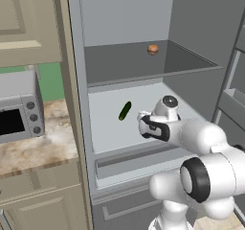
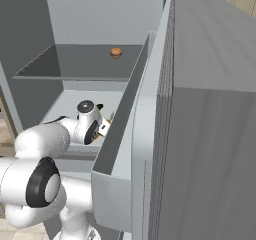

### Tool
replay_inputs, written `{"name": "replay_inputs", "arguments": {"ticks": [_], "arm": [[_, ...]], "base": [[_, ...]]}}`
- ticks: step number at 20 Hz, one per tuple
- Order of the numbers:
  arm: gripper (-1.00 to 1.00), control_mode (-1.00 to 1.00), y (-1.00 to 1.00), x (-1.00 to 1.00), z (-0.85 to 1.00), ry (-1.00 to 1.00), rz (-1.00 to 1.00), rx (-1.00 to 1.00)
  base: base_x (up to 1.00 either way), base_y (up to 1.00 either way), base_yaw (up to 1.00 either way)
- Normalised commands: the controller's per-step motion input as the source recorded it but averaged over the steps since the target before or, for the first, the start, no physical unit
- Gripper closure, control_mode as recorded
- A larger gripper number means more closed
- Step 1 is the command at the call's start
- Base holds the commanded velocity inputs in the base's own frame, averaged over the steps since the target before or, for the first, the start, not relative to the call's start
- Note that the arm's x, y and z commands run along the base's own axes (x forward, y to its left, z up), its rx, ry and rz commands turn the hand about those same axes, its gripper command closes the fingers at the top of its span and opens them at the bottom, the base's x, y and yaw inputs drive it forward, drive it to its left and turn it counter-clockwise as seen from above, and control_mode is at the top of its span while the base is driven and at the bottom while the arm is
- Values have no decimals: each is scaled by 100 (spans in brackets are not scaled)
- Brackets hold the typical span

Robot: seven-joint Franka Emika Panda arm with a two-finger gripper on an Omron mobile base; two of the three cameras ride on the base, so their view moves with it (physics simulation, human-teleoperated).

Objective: Place the carrot in the correct fridge rack based on whether it is a fruit or vegetable. Finally, close the fridge door.

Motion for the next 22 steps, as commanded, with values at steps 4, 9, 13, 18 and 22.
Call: {"name": "replay_inputs", "arguments": {"ticks": [4, 9, 13, 18, 22], "arm": [[100, -100, 0, 31, -15, 0, 0, 0], [100, -100, 0, 24, -22, 0, 0, 0], [-100, -100, 0, 12, -41, 0, 0, 0], [-100, -100, 0, 1, -13, -6, 0, 0], [-100, -100, 0, -22, 2, -7, 0, 0]], "base": [[0, 0, 0], [0, 0, 0], [0, 0, 0], [0, 0, 0], [0, 0, 0]]}}
